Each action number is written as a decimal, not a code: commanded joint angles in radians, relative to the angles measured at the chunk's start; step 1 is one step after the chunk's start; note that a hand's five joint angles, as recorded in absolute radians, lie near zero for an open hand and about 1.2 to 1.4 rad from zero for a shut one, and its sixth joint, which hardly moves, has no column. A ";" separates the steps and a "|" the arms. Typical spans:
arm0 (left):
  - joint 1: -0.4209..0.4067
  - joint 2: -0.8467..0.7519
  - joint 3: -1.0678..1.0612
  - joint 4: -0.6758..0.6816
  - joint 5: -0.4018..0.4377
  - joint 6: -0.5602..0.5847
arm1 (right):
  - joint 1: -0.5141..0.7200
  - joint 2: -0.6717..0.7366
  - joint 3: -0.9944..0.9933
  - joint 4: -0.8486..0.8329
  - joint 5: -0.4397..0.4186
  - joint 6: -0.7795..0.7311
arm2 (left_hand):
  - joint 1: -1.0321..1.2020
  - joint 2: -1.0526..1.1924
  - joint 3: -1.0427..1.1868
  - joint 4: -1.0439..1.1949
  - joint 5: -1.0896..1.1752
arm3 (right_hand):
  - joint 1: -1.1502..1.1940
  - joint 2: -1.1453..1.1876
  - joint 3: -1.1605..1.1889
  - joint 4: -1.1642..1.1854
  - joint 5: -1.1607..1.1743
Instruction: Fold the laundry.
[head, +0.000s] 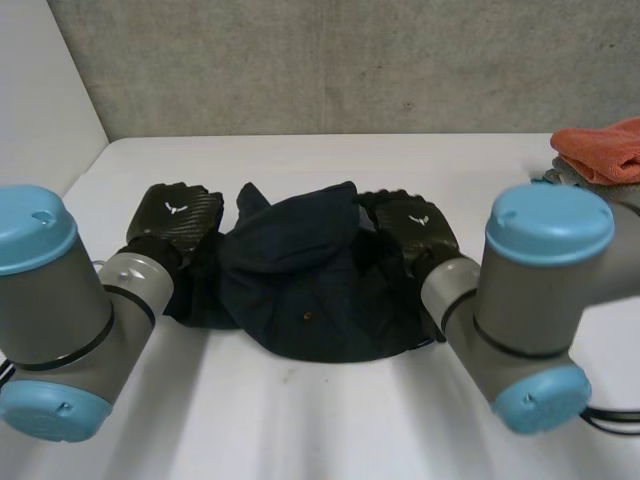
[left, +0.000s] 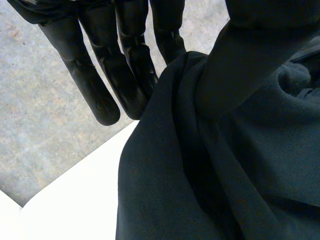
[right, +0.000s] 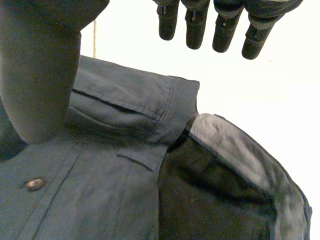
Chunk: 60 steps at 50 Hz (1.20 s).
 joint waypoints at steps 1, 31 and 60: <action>0.001 0.072 -0.024 -0.046 -0.003 0.001 | -0.005 0.179 -0.255 0.114 -0.116 -0.106 | 0.237 0.202 0.209 0.198 0.251 | -0.036 -0.021 -0.021 -0.023 -0.035; 0.039 0.150 -0.023 -0.055 -0.004 -0.060 | -0.047 0.203 -0.383 0.063 -0.119 -0.172 | 0.237 0.202 0.209 0.198 0.251 | 1.175 1.189 1.190 1.188 1.175; 0.071 -0.063 0.154 -0.204 0.143 -0.033 | -0.192 -0.074 -0.311 0.574 -0.206 -0.751 | 0.237 0.202 0.209 0.198 0.251 | 1.175 1.189 1.190 1.188 1.175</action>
